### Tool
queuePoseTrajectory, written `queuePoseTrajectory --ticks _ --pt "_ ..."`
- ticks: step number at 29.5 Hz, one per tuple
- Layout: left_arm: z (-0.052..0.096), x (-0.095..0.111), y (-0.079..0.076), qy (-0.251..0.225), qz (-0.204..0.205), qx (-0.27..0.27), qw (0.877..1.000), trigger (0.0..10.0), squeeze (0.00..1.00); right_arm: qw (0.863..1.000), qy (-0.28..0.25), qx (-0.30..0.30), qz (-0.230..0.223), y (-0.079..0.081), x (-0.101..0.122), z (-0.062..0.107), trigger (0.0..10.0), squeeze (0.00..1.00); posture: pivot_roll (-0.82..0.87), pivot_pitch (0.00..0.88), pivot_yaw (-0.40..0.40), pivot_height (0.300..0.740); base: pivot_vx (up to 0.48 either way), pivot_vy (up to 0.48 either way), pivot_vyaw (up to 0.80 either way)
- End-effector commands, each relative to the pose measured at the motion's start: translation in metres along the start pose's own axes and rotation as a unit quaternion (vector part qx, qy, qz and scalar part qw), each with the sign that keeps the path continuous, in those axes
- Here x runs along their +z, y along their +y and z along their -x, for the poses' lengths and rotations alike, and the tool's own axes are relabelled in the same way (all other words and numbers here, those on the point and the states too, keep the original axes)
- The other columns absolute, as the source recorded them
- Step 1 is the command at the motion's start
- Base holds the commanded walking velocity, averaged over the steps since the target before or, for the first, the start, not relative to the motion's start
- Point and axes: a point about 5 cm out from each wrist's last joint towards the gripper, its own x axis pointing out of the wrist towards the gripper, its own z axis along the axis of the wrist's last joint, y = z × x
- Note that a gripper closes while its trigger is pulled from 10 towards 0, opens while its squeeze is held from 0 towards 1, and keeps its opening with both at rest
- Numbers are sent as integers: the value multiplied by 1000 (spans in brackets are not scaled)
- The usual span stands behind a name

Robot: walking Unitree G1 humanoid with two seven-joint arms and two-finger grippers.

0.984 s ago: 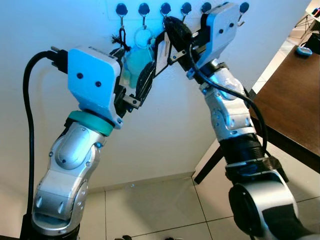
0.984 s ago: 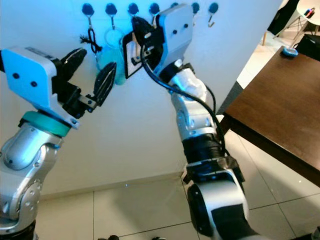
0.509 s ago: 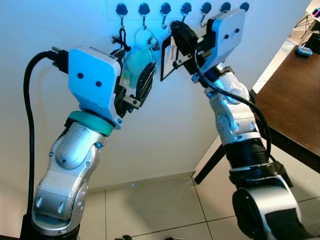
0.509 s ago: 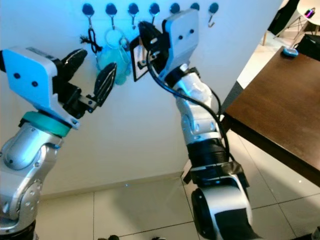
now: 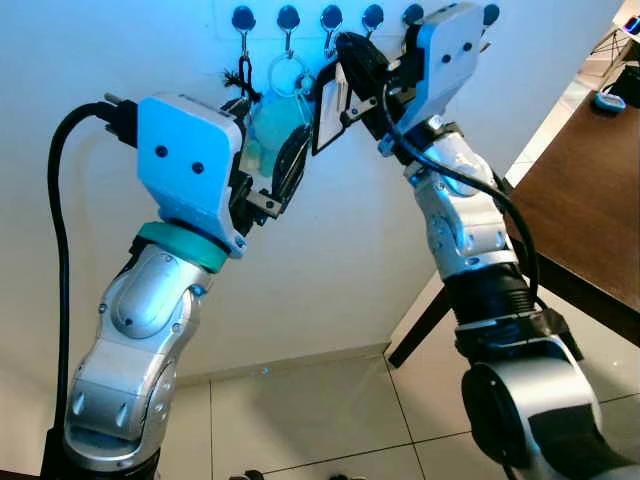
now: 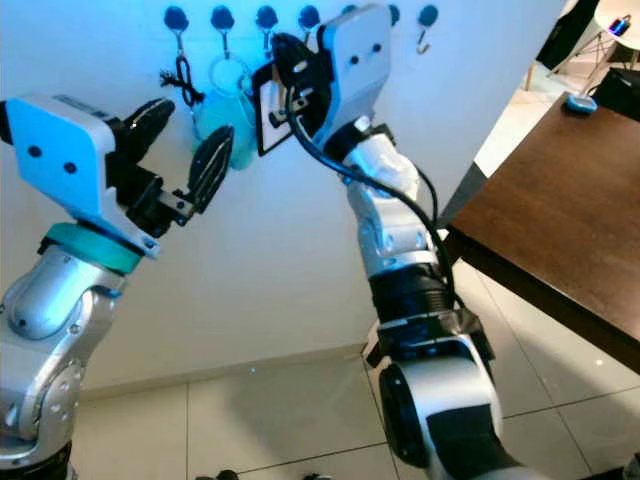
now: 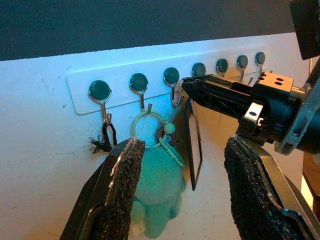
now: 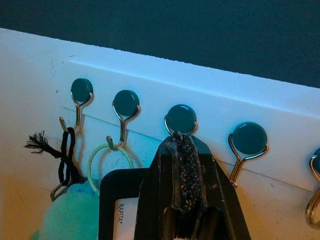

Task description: Hang keys on a hook

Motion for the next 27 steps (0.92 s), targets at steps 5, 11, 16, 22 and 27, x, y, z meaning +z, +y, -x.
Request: queuePoseTrajectory --ticks 5,11,16,22,27 --pt "2 2 -3 -2 2 -4 1000 10000 0 1000 10 11 10 5 -3 -4 10000 0 -19 105 33 740 0 0 0" --pt "2 2 -3 -2 3 -3 1000 10000 0 997 52 39 32 12 -16 -3 10000 0 -20 100 32 740 0 0 0" --pt "2 2 -3 -3 4 -3 1000 10000 0 995 65 52 50 14 -21 -2 10000 0 -21 98 32 740 0 0 0" --pt "2 2 -3 -3 5 -3 1000 10000 0 992 69 77 78 19 -23 0 10000 0 -22 94 33 740 0 0 0" --pt "2 2 -3 -3 5 -3 1000 10000 0 988 71 90 103 22 -24 2 10000 0 -21 91 33 740 0 0 0"
